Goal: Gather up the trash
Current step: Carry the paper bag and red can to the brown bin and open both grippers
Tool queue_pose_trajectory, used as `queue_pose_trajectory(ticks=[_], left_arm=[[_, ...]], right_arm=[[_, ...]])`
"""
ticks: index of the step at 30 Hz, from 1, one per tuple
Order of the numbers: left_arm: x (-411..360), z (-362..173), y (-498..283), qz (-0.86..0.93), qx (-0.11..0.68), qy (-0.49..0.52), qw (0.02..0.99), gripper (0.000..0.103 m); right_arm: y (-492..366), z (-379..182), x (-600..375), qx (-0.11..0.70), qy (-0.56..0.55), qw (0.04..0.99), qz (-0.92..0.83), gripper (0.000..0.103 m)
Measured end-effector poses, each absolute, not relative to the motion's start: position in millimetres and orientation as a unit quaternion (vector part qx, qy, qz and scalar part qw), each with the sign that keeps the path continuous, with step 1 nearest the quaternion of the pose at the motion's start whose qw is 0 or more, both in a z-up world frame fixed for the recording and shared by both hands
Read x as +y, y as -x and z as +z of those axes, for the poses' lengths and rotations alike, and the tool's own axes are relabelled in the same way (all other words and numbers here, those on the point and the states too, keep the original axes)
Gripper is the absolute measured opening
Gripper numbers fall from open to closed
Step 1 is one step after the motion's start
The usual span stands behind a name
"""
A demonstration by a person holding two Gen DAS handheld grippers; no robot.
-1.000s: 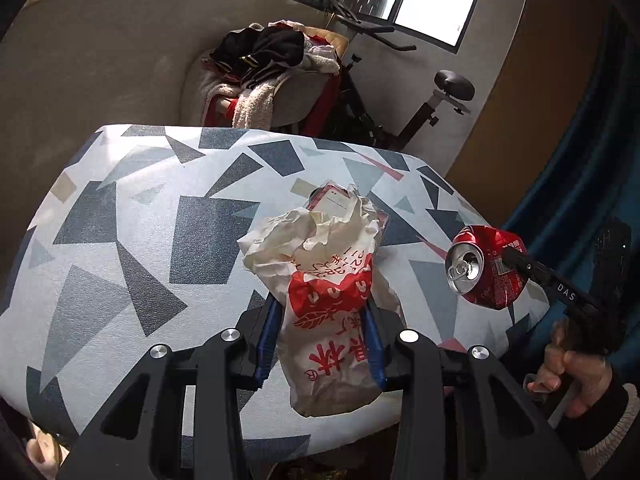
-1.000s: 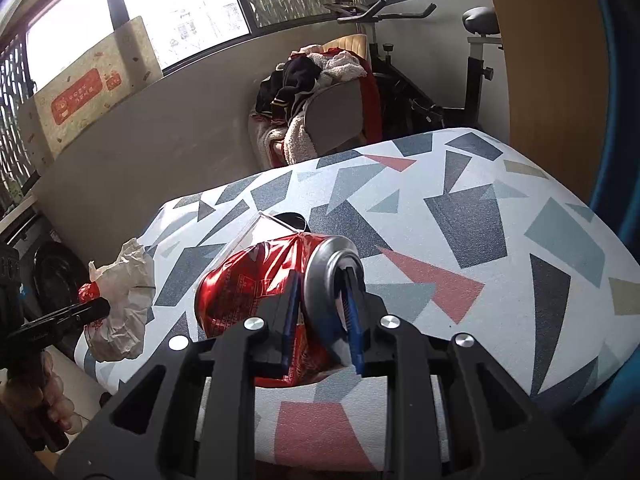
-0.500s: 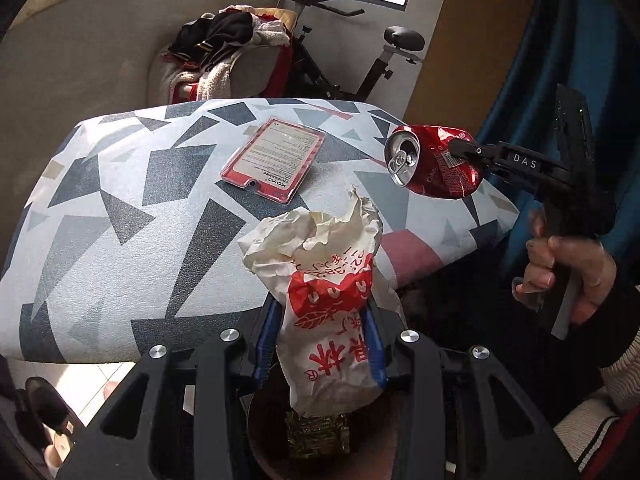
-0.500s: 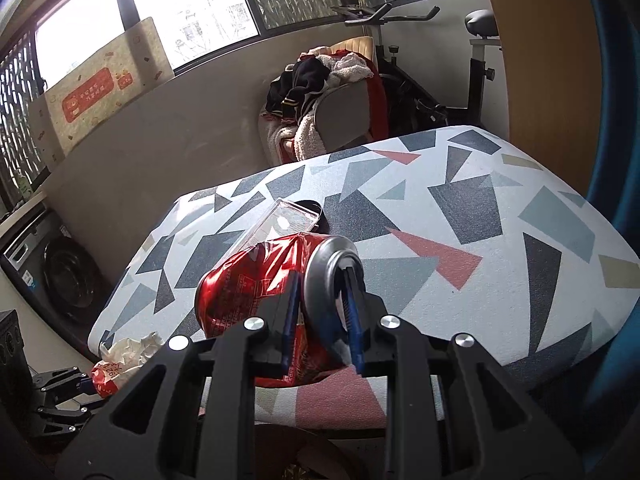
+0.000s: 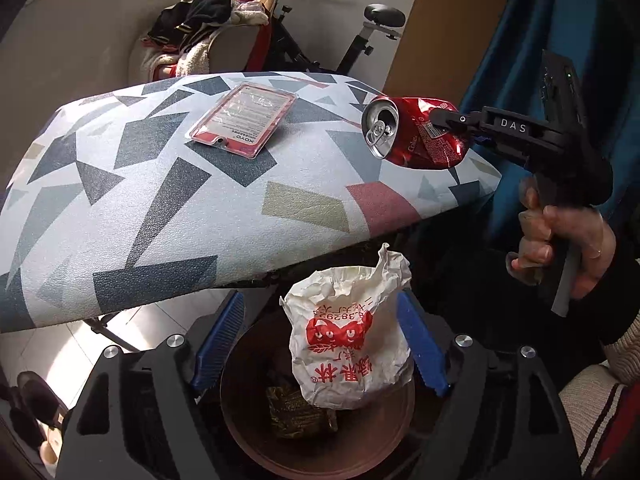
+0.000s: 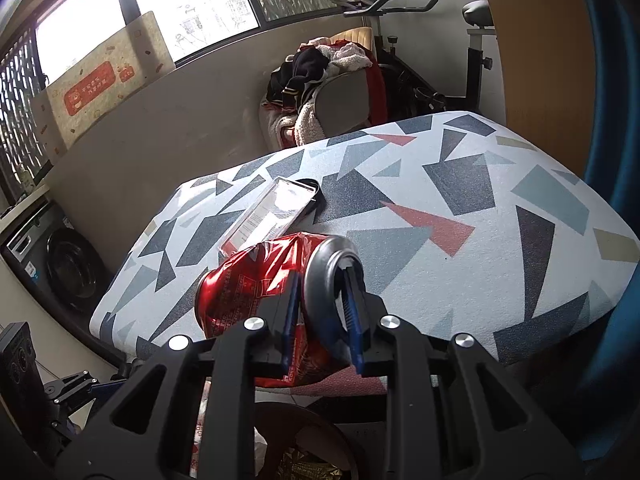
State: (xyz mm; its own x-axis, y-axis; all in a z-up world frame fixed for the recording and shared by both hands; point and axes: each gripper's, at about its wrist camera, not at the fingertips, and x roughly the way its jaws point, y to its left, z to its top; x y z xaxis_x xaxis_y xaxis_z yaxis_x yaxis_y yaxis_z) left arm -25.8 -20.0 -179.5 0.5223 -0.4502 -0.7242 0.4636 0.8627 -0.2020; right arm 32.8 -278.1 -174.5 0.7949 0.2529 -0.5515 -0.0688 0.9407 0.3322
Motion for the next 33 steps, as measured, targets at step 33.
queue_pose_trajectory(ticks=[33], left_arm=[[38, -185, 19, -0.126, 0.364, 0.025, 0.923, 0.096]], right_arm=[[-1, -261, -184, 0.458, -0.039, 0.857, 0.232, 0.025]])
